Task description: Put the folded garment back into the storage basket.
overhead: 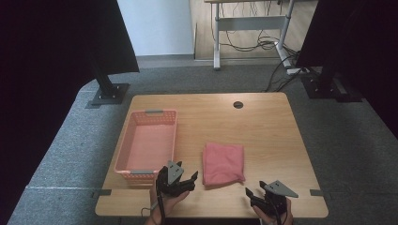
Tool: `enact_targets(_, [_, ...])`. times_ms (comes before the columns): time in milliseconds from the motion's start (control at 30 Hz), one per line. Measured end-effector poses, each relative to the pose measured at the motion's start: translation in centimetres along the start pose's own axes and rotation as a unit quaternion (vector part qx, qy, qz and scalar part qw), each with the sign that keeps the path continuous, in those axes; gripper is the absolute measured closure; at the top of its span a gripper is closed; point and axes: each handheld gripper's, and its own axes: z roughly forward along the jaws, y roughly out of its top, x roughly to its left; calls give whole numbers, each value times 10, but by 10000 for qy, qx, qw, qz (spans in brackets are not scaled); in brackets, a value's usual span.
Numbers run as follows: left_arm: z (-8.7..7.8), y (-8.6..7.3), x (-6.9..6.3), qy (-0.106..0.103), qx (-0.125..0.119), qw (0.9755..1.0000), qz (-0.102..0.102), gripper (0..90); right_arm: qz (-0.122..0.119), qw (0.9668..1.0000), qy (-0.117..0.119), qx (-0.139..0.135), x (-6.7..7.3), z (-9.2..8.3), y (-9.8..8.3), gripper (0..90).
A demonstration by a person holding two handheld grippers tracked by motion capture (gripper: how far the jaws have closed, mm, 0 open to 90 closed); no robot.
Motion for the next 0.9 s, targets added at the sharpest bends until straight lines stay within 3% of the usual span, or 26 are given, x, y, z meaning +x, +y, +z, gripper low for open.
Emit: enact_targets(900, [15,6,4,83,96,9999,-116,272,19,10000,-37,54,-1,1,-1,336])
